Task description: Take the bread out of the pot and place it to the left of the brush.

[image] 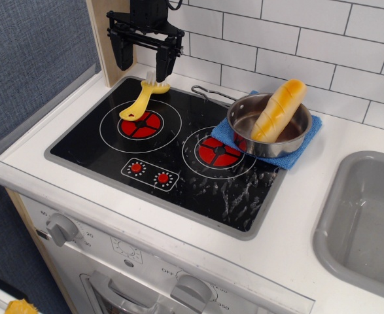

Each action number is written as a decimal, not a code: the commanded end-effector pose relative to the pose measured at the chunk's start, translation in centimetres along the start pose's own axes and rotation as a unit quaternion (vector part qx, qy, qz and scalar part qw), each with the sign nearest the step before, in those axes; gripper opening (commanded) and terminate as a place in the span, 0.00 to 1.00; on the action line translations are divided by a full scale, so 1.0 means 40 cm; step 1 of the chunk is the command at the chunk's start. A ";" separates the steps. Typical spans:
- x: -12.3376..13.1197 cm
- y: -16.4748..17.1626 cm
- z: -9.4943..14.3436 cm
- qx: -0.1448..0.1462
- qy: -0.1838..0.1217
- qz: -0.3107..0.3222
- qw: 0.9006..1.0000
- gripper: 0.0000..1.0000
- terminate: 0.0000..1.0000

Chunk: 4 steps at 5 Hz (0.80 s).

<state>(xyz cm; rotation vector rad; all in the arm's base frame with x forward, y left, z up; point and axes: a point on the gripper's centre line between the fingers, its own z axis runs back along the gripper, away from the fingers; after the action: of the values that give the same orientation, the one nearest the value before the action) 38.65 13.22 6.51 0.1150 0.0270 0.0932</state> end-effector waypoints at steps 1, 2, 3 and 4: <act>0.000 0.000 0.000 0.000 0.000 0.000 1.000 1.00 0.00; -0.012 -0.030 0.014 -0.001 -0.007 0.012 1.000 1.00 0.00; -0.022 -0.042 0.044 0.001 0.021 0.024 0.999 1.00 0.00; -0.034 -0.100 0.101 0.027 -0.011 -0.014 0.999 1.00 0.00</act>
<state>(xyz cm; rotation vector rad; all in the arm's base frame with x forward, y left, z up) 37.47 8.37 7.31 0.1520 0.0847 0.0546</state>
